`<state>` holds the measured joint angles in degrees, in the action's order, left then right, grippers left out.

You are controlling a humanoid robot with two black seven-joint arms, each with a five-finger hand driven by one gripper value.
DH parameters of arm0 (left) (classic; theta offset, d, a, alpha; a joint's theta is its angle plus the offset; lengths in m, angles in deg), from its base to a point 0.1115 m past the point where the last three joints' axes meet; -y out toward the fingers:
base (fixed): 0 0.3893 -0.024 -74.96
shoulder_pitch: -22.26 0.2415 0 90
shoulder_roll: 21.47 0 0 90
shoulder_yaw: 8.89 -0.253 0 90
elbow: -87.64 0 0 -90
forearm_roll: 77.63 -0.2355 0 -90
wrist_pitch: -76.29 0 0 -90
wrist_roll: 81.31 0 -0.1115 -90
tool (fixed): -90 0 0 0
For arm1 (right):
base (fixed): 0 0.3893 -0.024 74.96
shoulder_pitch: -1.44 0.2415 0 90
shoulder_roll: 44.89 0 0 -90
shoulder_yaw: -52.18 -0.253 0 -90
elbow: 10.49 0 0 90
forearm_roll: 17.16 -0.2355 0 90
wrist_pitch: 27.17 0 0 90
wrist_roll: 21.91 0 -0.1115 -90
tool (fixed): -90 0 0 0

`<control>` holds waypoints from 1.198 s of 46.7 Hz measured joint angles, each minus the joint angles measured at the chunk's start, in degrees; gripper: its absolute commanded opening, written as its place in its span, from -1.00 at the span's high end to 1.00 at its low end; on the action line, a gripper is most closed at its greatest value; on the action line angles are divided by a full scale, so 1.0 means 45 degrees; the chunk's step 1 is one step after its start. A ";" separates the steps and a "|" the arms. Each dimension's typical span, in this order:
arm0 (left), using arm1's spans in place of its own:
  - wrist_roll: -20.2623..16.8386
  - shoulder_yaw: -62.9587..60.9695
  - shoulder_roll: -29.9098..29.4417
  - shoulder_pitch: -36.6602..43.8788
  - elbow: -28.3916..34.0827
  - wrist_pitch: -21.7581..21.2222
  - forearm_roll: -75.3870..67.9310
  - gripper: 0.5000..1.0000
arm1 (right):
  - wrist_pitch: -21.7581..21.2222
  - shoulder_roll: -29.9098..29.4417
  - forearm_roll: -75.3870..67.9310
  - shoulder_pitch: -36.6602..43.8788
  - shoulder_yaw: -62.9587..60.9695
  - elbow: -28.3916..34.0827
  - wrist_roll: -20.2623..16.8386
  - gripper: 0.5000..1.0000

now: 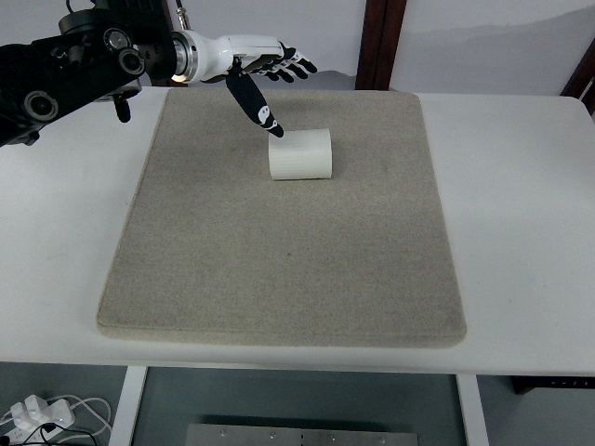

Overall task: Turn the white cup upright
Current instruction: 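Reach the left hand over the sideways white cup, fingers pointing down, then close the left hand fingers around the cup body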

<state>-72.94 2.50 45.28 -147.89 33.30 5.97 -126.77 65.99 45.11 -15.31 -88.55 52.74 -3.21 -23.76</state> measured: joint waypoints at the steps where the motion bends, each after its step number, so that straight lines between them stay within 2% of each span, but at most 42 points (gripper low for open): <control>1: 0.0100 -0.0007 0.0019 -0.0042 -0.0006 0.0000 0.0000 -0.89 | 0.0000 0.0000 0.0000 0.0000 -0.0002 0.0001 0.0000 -0.81; 8: 0.0673 -0.0416 0.0245 -0.0164 0.0059 0.0016 -0.0012 -0.87 | 0.0000 0.0000 0.0000 0.0000 0.0004 0.0002 0.0000 -0.81; 13: 0.0719 -0.1137 0.0678 -0.0377 0.0202 -0.0090 0.0006 -0.79 | 0.0000 0.0000 0.0000 0.0002 0.0011 0.0002 0.0000 -0.81; 19: 0.0721 -0.1479 0.1283 -0.0313 0.0789 -0.0728 0.0031 -0.79 | 0.0000 0.0000 0.0000 0.0001 0.0007 -0.0001 0.0000 -0.81; 24: 0.0728 -0.1522 0.1764 -0.0279 0.1325 -0.0884 0.0026 -0.79 | 0.0000 0.0000 0.0000 -0.0001 0.0001 -0.0002 0.0000 -0.81; 39: 0.0741 -0.2071 0.2771 -0.0266 0.2759 -0.1112 0.0038 -0.94 | 0.0000 0.0000 0.0000 0.0004 0.0006 0.0001 0.0001 -0.81; 56: 0.0649 -0.2549 0.3311 -0.0130 0.3867 -0.1112 0.0030 -0.96 | 0.0000 0.0000 0.0000 -0.0002 0.0007 -0.0001 -0.0001 -0.81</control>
<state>-70.02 -8.97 60.17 -148.48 50.70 0.96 -126.63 65.99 45.11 -15.31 -88.56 52.78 -3.21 -23.76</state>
